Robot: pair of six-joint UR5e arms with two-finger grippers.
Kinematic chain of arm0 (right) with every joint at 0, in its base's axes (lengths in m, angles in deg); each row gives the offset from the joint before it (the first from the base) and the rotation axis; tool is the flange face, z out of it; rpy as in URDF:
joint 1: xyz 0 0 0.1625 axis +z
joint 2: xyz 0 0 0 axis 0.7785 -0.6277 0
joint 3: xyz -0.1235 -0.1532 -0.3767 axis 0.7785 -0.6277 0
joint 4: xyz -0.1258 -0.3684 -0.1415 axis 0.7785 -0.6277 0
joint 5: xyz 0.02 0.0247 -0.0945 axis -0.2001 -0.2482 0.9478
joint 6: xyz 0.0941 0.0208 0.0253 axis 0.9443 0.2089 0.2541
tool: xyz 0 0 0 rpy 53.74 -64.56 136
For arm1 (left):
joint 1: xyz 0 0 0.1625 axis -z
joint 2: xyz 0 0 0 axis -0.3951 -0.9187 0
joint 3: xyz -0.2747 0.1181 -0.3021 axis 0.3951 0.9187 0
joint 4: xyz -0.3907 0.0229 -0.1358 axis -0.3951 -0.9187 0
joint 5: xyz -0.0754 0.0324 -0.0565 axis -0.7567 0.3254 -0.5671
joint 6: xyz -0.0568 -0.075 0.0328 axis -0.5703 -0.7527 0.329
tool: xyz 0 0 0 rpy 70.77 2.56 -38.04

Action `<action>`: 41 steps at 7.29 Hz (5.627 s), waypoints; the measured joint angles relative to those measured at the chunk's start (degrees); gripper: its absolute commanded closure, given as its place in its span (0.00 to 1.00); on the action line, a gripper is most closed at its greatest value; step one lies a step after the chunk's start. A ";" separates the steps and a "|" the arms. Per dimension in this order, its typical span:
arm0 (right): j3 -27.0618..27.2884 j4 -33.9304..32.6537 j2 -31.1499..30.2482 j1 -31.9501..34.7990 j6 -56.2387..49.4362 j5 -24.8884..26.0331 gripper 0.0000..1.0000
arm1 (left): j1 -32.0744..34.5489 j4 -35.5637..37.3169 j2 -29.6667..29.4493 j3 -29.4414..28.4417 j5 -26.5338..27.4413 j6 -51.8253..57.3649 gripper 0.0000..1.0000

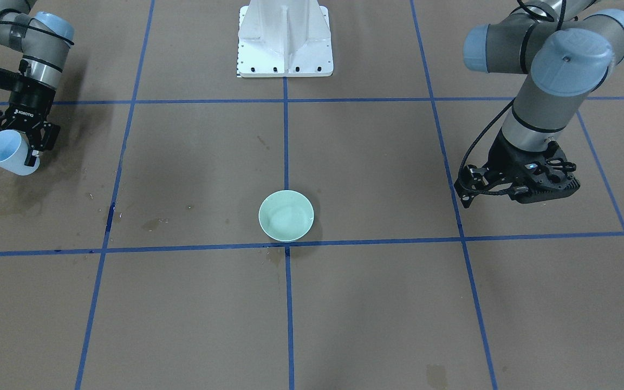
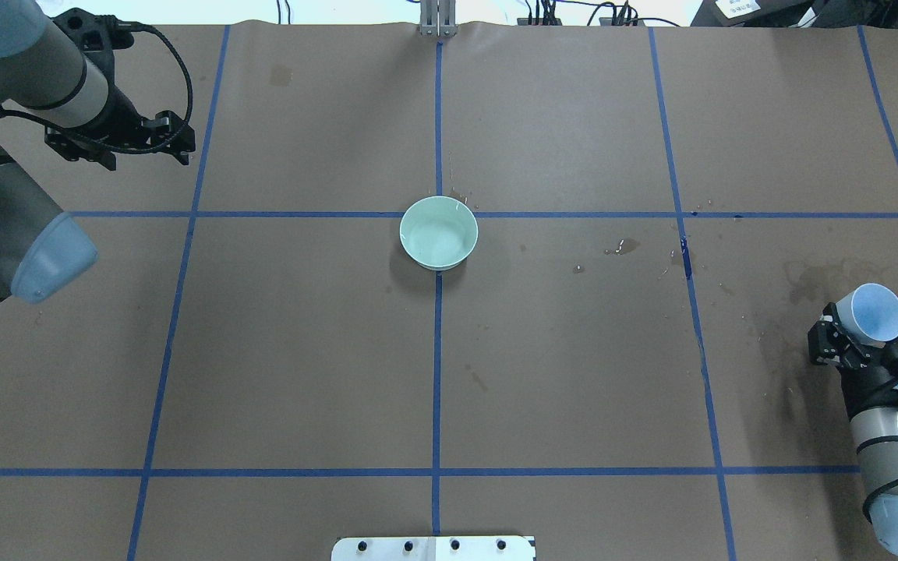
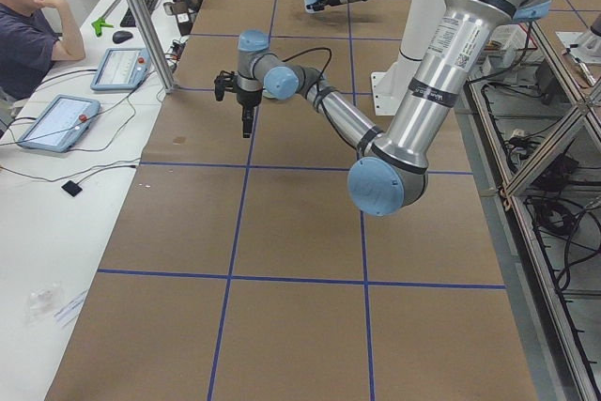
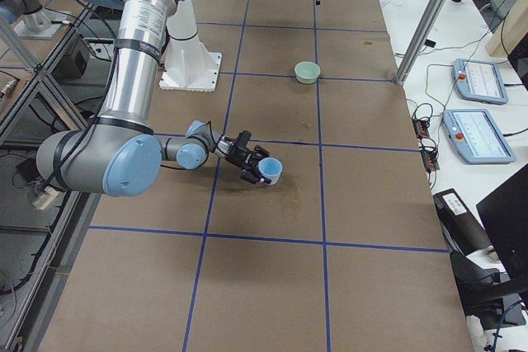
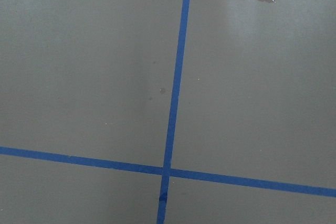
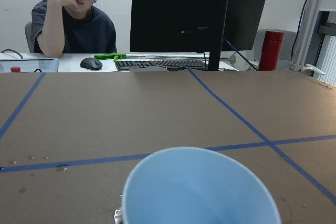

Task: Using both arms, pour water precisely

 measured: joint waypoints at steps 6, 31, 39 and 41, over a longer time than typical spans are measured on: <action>0.90 -0.47 -3.74 -3.35 4.21 1.21 1.00 | -0.03 0.01 0.27 0.58 0.01 -0.04 0.00; 19.16 3.53 -14.30 3.49 -18.75 -5.03 0.01 | -0.03 0.22 1.23 2.48 -0.16 -0.34 0.00; 11.55 15.55 2.30 56.26 -84.82 -67.07 0.01 | -7.18 -1.90 -5.33 1.29 0.26 -9.89 0.00; 5.99 11.65 7.07 67.23 -94.70 -82.66 0.01 | -11.48 -5.42 -11.40 -2.61 0.51 -18.05 0.00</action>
